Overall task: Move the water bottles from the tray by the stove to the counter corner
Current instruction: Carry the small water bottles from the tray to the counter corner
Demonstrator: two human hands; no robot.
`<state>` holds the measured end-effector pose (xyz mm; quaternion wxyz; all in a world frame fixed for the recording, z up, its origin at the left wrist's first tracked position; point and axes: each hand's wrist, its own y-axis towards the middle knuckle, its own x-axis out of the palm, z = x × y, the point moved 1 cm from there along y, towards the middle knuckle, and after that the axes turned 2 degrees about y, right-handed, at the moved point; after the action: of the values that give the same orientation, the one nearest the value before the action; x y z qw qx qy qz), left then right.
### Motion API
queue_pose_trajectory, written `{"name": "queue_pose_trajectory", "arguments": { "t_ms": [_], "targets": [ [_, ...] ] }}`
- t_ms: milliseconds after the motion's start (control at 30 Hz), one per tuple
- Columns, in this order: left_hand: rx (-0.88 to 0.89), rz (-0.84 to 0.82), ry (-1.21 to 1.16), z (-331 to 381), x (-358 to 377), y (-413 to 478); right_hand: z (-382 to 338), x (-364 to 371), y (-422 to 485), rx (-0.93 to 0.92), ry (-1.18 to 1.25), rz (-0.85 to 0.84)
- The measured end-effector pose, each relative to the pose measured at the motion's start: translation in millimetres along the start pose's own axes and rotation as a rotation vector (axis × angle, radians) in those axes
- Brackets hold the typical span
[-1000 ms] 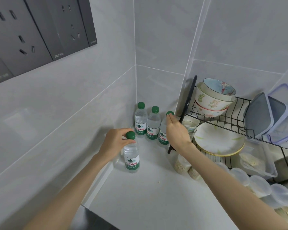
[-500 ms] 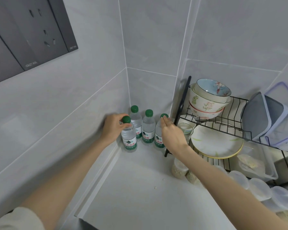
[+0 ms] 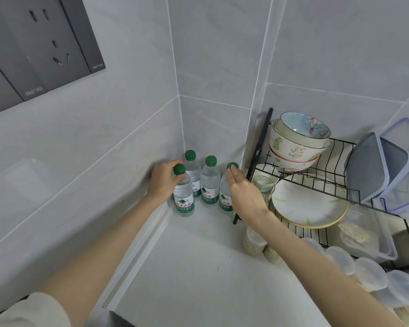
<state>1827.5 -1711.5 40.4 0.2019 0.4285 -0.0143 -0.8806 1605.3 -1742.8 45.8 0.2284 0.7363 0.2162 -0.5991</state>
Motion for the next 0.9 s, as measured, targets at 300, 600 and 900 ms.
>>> {"name": "queue_pose_trajectory", "arguments": {
  "t_ms": [300, 600, 900],
  "targets": [
    [-0.113, 0.013, -0.108, 25.7, -14.3, -22.1, 5.9, -14.1, -2.3, 0.028, 0.401, -0.083],
    [0.038, 0.136, -0.167, 62.8, -62.2, -78.4, 0.5, -37.2, -28.4, -0.130, 0.460, 0.046],
    [-0.049, 0.204, -0.224, 68.2, -85.6, -143.3, -27.0, -68.3, -71.5, -0.233, 0.685, 0.222]
  ]
}}
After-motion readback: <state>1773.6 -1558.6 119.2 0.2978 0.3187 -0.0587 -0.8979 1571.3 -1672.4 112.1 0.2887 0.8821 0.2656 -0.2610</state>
